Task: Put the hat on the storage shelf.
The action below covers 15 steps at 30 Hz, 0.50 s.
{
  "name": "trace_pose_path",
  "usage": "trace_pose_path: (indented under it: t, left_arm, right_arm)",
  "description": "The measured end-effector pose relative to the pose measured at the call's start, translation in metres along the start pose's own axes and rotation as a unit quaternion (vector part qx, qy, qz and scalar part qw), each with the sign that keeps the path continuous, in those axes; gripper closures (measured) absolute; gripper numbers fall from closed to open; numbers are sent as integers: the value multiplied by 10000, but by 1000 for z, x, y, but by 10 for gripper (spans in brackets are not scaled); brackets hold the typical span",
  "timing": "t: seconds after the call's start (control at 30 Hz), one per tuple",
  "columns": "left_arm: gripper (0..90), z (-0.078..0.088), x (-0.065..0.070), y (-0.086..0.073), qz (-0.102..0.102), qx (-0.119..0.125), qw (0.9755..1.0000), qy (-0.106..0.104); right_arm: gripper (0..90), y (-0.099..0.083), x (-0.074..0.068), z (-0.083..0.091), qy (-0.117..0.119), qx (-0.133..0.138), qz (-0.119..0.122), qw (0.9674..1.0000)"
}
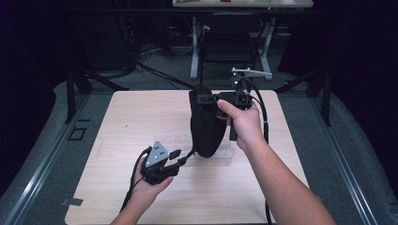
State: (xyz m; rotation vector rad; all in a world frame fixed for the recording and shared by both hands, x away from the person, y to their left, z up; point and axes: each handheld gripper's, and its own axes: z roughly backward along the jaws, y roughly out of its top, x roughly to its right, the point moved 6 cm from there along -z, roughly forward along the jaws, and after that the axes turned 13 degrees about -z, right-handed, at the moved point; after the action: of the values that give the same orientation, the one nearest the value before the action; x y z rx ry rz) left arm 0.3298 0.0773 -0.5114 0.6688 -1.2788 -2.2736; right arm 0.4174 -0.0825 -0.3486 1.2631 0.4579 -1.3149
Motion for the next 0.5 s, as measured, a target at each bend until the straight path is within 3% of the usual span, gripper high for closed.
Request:
trace_pose_path:
  t: [0.5]
  left_arm:
    - [756,-14,5,9,-85,-83,9999,35]
  right_arm:
    - [880,-2,-3,-6,23,-33,24,10000]
